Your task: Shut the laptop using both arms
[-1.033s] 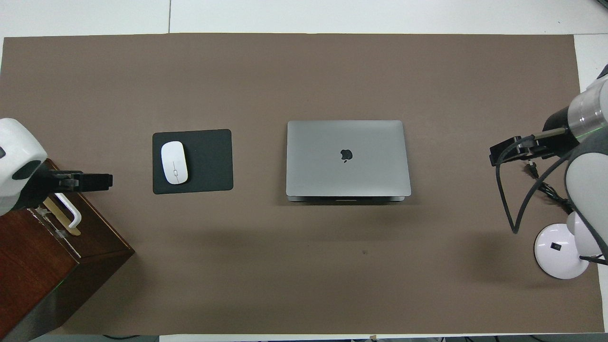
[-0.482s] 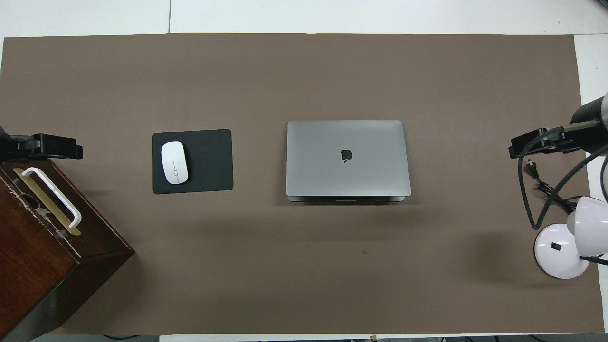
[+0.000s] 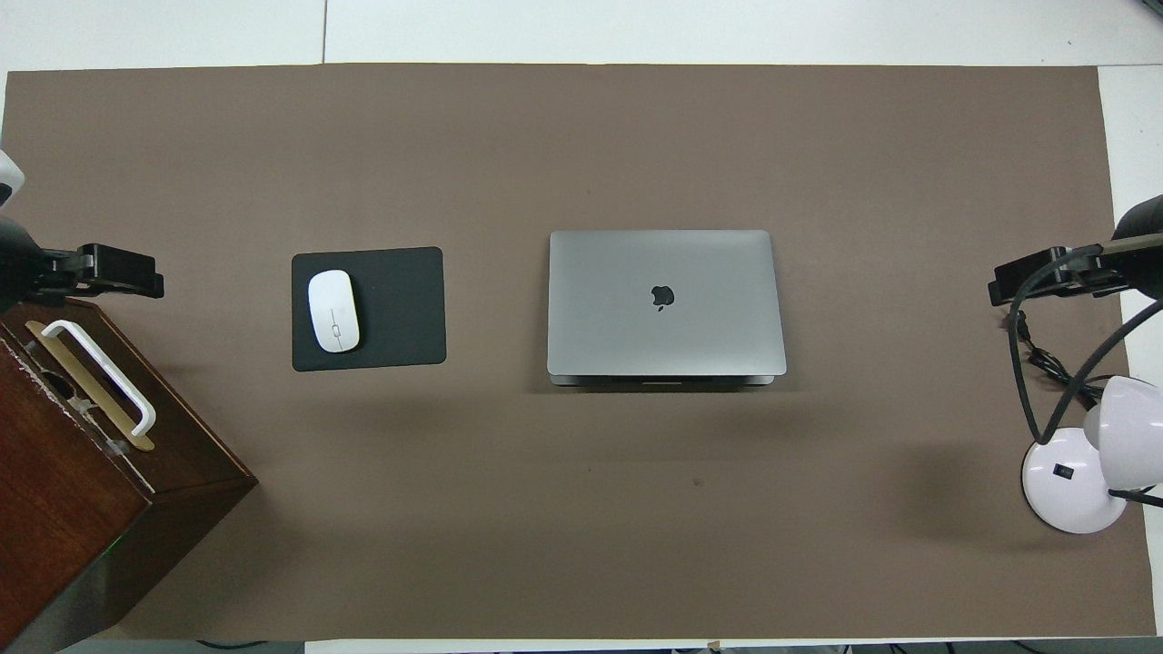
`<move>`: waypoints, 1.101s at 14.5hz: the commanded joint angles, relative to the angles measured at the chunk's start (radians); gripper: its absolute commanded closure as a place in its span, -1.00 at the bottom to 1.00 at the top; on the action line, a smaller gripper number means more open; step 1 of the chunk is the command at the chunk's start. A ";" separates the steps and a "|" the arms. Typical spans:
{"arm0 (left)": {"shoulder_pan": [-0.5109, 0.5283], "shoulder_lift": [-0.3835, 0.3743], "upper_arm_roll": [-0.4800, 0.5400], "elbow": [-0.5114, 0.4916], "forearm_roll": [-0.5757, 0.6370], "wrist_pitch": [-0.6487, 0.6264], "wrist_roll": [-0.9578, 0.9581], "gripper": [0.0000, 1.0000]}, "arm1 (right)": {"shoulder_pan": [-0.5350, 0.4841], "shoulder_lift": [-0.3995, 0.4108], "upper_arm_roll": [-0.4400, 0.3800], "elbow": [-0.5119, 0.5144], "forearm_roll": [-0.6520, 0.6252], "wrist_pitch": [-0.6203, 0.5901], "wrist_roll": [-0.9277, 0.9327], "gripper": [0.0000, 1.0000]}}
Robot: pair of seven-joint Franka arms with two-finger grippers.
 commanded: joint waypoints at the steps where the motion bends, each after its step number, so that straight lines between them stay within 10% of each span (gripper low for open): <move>1: 0.009 0.047 -0.009 0.092 0.020 -0.035 -0.011 -1.00 | -0.002 -0.020 0.000 -0.003 0.006 -0.014 0.006 -1.00; 16: 0.009 0.050 -0.009 0.112 0.006 -0.050 -0.014 -1.00 | -0.002 -0.049 0.010 -0.011 0.008 -0.006 0.003 -1.00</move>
